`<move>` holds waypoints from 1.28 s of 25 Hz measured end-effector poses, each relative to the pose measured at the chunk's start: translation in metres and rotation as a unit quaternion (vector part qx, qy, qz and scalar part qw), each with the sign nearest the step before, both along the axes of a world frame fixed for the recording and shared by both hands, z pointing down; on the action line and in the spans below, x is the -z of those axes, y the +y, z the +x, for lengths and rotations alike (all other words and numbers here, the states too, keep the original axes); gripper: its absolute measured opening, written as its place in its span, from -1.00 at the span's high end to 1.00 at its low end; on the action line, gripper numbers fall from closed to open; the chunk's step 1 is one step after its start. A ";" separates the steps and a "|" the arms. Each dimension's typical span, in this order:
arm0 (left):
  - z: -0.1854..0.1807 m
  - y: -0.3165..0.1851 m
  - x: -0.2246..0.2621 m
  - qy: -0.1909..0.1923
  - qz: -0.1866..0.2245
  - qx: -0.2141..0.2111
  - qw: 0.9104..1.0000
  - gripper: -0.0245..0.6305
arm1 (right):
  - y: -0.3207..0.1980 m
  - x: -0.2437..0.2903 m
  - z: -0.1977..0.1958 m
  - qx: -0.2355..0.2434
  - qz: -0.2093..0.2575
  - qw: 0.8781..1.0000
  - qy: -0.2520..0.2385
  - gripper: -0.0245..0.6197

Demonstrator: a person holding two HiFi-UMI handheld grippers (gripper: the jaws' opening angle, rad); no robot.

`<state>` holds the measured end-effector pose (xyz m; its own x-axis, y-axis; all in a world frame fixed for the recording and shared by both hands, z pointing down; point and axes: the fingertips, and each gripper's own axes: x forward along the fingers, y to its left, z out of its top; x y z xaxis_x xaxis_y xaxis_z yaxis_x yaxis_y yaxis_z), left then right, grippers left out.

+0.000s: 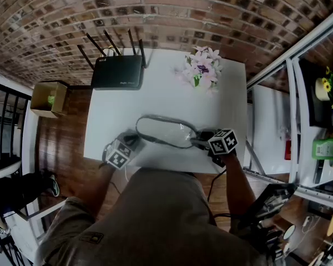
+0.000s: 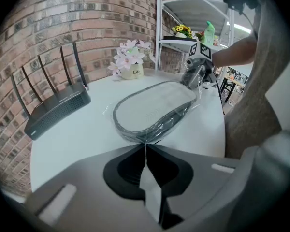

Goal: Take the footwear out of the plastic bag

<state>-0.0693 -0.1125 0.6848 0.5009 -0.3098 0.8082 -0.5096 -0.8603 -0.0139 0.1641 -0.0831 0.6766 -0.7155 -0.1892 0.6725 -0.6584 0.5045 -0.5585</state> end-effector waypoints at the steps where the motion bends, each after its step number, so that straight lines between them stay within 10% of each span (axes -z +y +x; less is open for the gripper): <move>1: 0.000 0.000 0.000 0.000 -0.001 0.001 1.000 0.90 | -0.001 -0.001 0.001 -0.003 -0.001 1.000 0.004 0.29; 32: -0.049 -0.007 0.008 -0.010 0.017 0.039 0.999 0.89 | 0.015 0.014 0.032 -0.054 -0.019 0.998 -0.033 0.58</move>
<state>-0.1183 -0.1194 0.6768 0.4581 -0.3753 0.8058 -0.5752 -0.8163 -0.0532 0.1959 -0.0682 0.6621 -0.7354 -0.2433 0.6325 -0.6689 0.4101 -0.6199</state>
